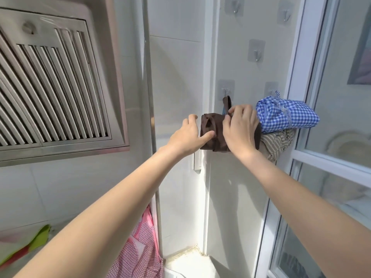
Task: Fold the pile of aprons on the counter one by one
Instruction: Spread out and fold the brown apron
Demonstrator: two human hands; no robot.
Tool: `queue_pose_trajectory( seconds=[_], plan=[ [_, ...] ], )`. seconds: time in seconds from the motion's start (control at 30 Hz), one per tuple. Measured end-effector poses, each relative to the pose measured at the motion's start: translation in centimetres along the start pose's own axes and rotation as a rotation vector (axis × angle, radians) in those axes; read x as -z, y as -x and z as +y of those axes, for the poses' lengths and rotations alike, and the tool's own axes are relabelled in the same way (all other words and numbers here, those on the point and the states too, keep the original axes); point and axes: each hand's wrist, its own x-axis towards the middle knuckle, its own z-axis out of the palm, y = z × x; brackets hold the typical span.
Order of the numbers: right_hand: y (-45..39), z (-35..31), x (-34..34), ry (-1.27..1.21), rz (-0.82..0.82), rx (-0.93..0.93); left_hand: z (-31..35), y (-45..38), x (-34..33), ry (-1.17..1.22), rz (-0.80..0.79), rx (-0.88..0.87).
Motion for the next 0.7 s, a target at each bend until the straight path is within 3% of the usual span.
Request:
queue_pose_trajectory(
  seconds=[0.17,0.23,0.47,0.6,0.7],
  plan=[
    [2.0,-6.5,0.8,-0.095,-0.016,0.129,-3.4,3.8,2.7,-0.007,-0.011,-0.026],
    [4.1,-10.9,0.2,-0.154,-0.110,0.180,-6.7,6.4,4.5,-0.041,-0.057,-0.005],
    [17.7,-25.2,-6.3,-0.092,-0.888,0.184,-22.7,19.1,8.9,-0.059,-0.259,0.269],
    [27.5,-29.2,-10.4,-0.063,-1.375,0.265,-31.1,26.6,8.0,-0.063,-0.426,0.486],
    [32.8,-28.9,-12.6,0.054,-1.639,0.266,-34.8,30.4,6.5,-0.059,-0.552,0.553]
  ],
)
